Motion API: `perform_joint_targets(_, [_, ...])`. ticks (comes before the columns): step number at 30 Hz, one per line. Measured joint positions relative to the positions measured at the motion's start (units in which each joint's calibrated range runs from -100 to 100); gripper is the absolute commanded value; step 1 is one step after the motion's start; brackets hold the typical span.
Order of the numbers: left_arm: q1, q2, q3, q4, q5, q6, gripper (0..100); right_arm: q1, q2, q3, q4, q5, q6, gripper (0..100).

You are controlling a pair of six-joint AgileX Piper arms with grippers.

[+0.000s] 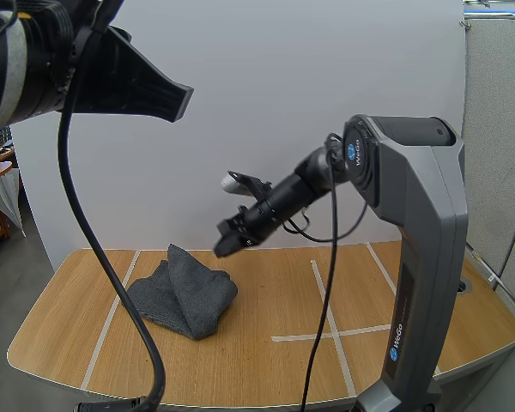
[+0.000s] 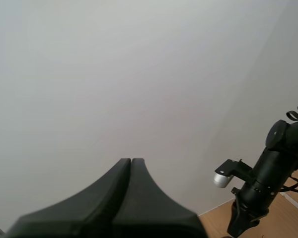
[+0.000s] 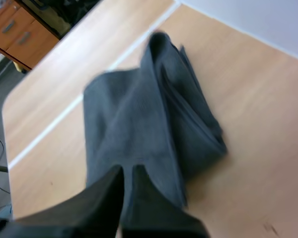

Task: Fold the towel

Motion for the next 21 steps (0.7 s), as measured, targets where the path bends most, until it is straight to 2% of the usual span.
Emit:
perform_joint_targets(7, [0.00,0.0,0.0,0.0,-0.1,0.0,0,-4.8,0.0,7.8,-4.1,-0.3,-2.5,0])
perform_joint_targets(14, [0.00,0.0,0.0,0.0,-0.1,0.0,0,-5.7,0.0,17.1,-3.3,-4.0,-7.8,0])
perform_joint_targets(21, [0.00,0.0,0.0,0.0,-0.1,0.0,0,-5.7,0.0,19.5,-0.4,-8.7,-10.6,0])
